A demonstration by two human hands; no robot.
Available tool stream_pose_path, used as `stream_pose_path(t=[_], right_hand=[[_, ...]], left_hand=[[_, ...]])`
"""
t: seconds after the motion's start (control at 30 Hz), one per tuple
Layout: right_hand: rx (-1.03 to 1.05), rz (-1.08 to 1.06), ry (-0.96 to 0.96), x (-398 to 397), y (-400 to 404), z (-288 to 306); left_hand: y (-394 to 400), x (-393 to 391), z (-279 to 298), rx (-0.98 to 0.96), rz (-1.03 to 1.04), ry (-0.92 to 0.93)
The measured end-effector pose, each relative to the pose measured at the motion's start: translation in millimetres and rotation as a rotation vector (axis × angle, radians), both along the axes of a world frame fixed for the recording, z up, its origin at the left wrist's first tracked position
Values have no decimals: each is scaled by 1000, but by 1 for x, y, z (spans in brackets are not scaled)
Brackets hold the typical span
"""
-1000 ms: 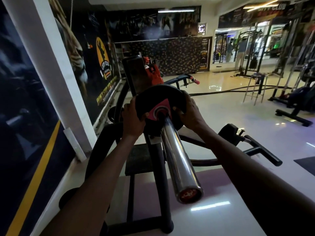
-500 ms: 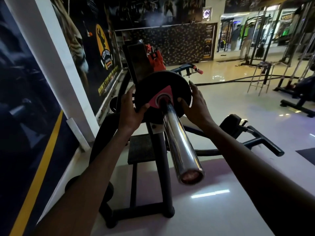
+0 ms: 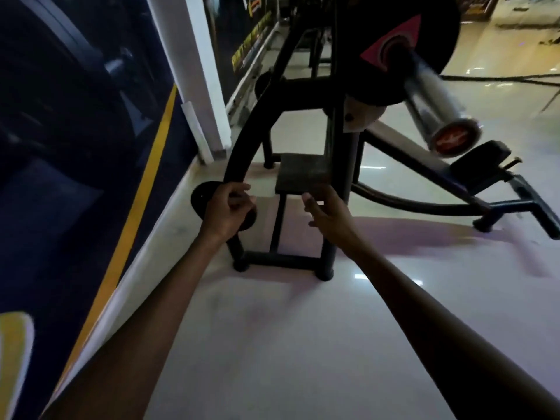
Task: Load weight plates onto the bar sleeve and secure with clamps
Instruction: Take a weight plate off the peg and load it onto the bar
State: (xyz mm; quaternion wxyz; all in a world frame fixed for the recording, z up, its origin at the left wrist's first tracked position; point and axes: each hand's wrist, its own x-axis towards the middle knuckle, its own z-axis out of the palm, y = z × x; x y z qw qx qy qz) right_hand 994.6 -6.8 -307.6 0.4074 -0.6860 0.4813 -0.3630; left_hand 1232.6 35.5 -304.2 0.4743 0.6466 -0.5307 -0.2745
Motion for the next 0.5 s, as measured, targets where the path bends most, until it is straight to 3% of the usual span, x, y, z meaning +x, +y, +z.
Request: stream_pose_path(t=[0.23, 0.5], right_hand=[[140, 66, -1, 142, 38, -42], [244, 18, 56, 246, 26, -101]], left_hand=[[55, 124, -56, 190, 130, 102], [38, 235, -110, 317, 100, 99]])
